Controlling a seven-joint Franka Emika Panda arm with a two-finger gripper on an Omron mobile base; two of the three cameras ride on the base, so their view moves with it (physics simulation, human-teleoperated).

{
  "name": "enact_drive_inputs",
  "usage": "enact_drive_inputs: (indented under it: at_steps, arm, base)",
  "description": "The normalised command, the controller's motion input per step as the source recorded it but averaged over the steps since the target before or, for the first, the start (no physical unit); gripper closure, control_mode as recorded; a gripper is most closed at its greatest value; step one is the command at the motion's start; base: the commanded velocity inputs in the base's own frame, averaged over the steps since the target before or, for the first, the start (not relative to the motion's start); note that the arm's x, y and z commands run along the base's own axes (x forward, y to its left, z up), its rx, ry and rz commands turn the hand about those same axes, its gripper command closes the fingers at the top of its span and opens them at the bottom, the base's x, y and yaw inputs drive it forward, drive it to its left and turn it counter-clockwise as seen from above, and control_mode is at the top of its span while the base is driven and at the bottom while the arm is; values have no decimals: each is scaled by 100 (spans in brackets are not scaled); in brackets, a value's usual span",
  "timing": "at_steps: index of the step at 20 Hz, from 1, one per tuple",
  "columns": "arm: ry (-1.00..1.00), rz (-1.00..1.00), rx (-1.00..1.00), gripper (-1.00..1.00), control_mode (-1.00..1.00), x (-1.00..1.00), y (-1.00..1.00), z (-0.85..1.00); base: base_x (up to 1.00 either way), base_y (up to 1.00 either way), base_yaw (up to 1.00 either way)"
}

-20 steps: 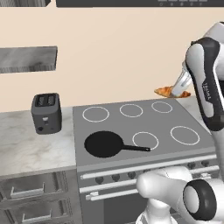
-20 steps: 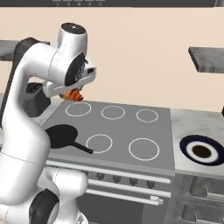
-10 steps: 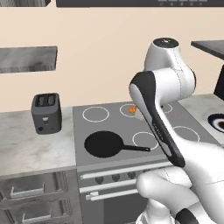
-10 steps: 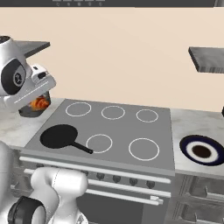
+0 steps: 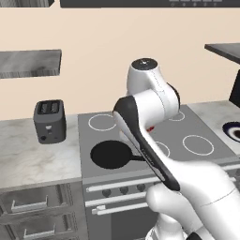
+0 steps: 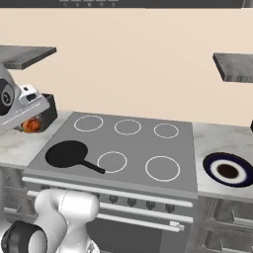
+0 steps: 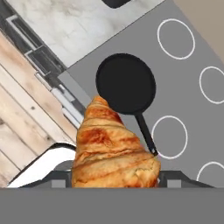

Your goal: Pick the croissant and place it on the pan. Then turn on the stove to warm the croissant.

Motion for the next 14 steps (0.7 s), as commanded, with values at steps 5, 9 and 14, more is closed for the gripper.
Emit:
enact_drive_inputs:
  at_steps: [5,9,14]
  arm:
    - [-1,-40,6,100,-100,14,63,-91]
    - [-4,-37,0,100,-100,16,7,-48]
    - [-12,-32,0,100,-100,17,-6,-24]
  base:
    - [0,0,0]
    - [0,0,0]
    - [0,0,0]
